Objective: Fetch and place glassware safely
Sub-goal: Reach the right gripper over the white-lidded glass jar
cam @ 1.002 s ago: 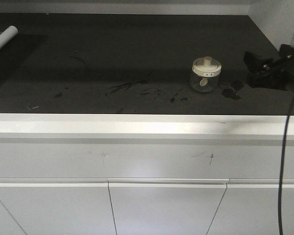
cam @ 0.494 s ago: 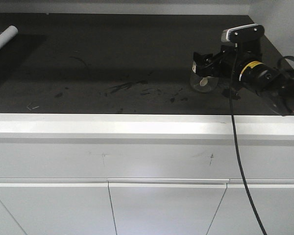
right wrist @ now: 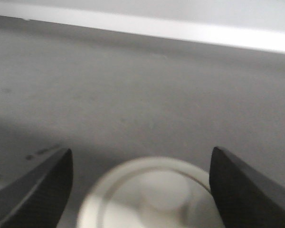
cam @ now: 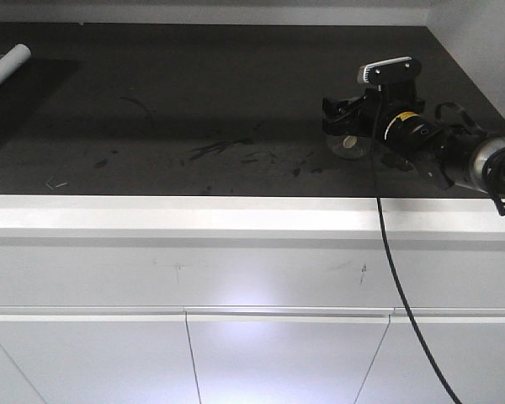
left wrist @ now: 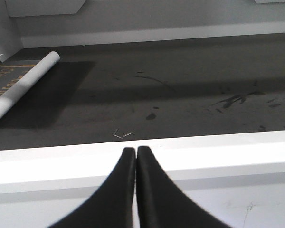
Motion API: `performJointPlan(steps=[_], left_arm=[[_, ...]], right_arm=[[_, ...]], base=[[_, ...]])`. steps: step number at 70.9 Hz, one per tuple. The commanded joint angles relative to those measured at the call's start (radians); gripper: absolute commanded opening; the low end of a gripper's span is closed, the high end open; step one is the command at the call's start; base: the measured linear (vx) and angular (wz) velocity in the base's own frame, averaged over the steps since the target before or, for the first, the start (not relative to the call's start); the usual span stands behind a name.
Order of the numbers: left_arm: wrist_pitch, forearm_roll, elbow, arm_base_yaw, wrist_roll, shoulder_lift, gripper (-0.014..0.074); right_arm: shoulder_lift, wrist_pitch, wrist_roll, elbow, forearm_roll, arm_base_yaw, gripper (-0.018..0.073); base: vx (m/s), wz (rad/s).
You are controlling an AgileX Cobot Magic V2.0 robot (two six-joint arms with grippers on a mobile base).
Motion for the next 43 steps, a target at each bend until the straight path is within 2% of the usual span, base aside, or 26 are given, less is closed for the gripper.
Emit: performJointPlan(steps=[1,15,26,34,43], left_arm=[[-0.071,-0.009,-0.03,-0.001,-0.009,0.001,-0.0007],[-0.071,-0.009,-0.03,-0.001,-0.009,0.001,-0.0007],[-0.071,-0.009,-0.03,-0.001,-0.009,0.001,-0.0007],[-0.071,-0.009,-0.03,-0.001,-0.009,0.001,-0.0007],[-0.071,-0.009,-0.03,-0.001,-0.009,0.001,-0.0007]], right_arm=[[-0.045,-0.075,-0.055,-0.036,0.092,-0.003,0.0544],[-0.026,-0.099,-0.094,-0.036,0.124,-0.005,0.0518],[-0.025,-0.099,-0.094,-0.036,0.126,-0.005,0.0435],[-0.025,-0.099,-0.094,-0.036,0.128,-0.005,0.0282],[-0.025,-0.099,-0.094,-0.036,0.128,-0.005,0.0035]], base=[[0.0,0.0],[0.0,0.0],[0.0,0.0],[0.0,0.0],[0.0,0.0]])
